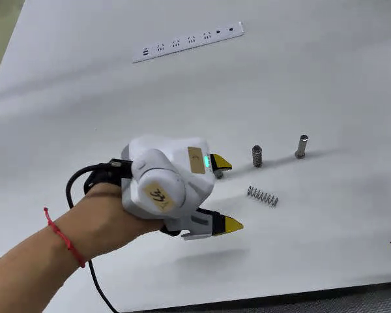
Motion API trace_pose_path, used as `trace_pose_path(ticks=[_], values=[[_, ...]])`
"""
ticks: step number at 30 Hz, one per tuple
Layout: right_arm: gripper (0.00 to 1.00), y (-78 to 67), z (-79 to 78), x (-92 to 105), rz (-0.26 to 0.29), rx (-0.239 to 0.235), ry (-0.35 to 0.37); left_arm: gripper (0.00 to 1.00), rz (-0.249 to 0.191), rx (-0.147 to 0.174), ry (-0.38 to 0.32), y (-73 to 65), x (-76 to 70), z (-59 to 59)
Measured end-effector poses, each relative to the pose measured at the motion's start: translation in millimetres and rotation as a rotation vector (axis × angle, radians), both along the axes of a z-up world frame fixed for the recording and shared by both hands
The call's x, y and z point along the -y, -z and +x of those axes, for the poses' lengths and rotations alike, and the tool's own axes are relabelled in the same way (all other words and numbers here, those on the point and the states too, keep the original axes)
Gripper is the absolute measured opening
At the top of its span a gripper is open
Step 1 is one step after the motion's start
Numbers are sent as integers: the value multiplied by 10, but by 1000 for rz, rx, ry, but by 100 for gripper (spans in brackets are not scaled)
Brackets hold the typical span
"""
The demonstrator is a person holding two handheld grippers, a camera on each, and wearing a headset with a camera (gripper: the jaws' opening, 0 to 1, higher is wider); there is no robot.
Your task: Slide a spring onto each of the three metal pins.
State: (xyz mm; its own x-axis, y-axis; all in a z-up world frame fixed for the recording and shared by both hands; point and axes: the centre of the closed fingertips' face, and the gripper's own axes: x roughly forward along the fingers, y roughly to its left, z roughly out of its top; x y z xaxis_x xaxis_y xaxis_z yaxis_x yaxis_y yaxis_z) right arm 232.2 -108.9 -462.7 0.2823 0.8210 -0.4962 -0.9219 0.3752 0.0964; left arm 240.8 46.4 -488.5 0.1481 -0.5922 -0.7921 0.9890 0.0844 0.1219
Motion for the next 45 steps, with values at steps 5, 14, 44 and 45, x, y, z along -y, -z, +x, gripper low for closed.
trace_pose_path(ticks=[5, 14, 44, 45], values=[[98, 70, -6, 62, 9, -6, 14, 36, 66, 20, 49, 221, 126, 83], [97, 77, -33, 140, 12, -16, 48, 27, 155, -1, 23, 557, 157, 147], [96, 38, -123, 111, 15, -22, 70, 13, 206, -48, -94, 692, 25, 85], [96, 38, -123, 110, 15, -21, 70, 12, 206, -55, -104, 692, 22, 88]])
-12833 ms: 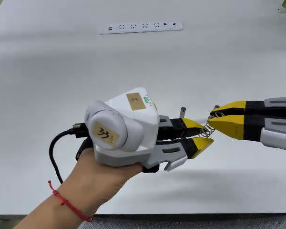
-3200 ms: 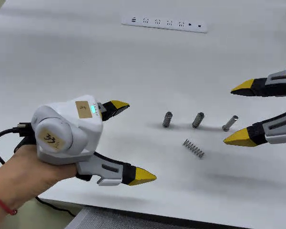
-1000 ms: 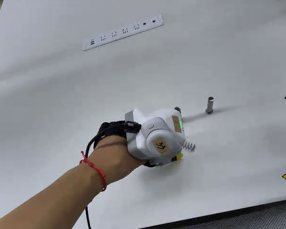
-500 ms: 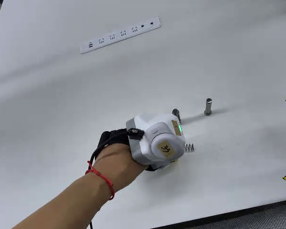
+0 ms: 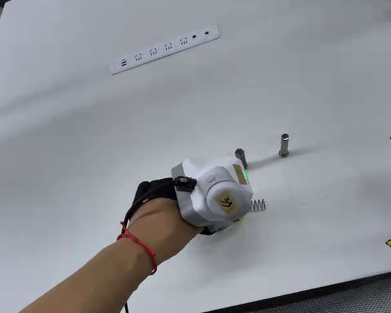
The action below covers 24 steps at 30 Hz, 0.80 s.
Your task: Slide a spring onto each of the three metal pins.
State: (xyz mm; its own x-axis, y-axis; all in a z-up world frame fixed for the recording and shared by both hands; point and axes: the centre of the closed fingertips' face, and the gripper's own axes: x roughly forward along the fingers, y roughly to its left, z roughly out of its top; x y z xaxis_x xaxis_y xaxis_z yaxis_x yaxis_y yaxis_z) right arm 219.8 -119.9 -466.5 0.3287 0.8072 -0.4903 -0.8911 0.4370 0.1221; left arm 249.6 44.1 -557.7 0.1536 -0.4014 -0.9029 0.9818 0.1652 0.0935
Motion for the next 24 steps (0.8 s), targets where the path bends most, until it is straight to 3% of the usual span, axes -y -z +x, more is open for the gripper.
trace_pose_path(ticks=[10, 18, 24], values=[[95, 9, -16, -23, 4, -9, 3, 11, -20, -64, -67, -2, -7, -22], [95, 3, -9, -43, 4, -7, 1, 10, -33, -87, -103, -6, -6, -46], [95, 0, -16, -48, 0, -9, -4, 10, -78, -101, -134, -59, 22, -68]])
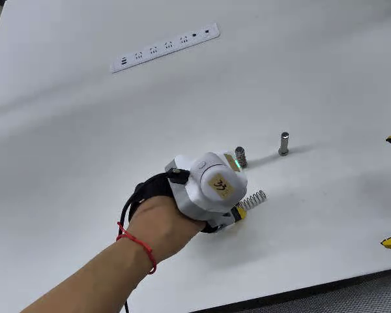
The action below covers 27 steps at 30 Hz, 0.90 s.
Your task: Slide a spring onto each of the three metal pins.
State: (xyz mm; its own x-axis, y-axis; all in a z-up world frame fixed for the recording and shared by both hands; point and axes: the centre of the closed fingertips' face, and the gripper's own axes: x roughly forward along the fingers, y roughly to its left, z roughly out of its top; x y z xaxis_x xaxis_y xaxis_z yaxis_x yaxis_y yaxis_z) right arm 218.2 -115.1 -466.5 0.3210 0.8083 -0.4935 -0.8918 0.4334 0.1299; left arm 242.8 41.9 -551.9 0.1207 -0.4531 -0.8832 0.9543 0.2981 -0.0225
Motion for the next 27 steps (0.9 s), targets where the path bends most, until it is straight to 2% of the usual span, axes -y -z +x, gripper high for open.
trace_pose_path(ticks=[4, 9, 10, 14, 20, 24, 27], values=[[95, -25, 3, -15, -3, 2, -4, 10, -35, 2, -16, -71, 25, -28], [94, -73, 0, -55, -12, 10, -19, 10, -123, 7, -40, -226, 92, -61], [94, -90, 1, -67, -9, 9, -20, 10, -131, 10, -48, -249, 89, -63], [93, -202, 9, -141, 14, 10, -24, 10, -219, 23, -83, -432, 144, -75], [88, -450, 22, -365, 99, -12, -11, 10, -346, 49, -127, -769, 221, -88], [84, -625, 39, -536, 159, -22, 0, 10, -413, 67, -146, -956, 260, -111], [81, -757, 72, -651, 194, -9, 6, 10, -470, 78, -159, -1095, 289, -139]])
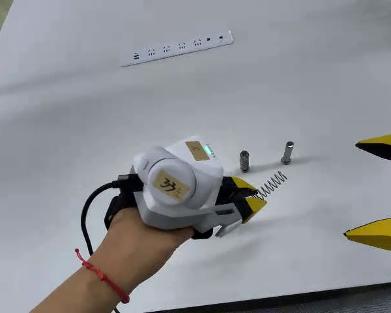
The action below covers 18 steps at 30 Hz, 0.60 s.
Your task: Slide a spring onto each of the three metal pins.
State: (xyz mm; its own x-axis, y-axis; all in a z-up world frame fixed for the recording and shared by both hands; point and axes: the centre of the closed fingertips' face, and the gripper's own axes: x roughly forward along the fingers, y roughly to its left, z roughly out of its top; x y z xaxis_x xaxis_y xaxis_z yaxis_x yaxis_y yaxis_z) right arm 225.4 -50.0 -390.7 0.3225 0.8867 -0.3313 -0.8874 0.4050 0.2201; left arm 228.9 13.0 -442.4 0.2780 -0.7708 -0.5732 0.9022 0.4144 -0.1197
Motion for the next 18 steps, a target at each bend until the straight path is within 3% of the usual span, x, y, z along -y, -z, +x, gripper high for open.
trace_pose_path(ticks=[3, 8, 18], values=[[76, -114, 32, -106, 41, -22, 14, 10, -49, 10, -17, -118, 8, -20], [62, -262, 85, -252, 92, -43, 35, 10, -169, 18, -68, -360, 26, -18], [32, -433, 148, -427, 219, -152, 78, 10, -276, 31, -96, -570, 75, -43]])
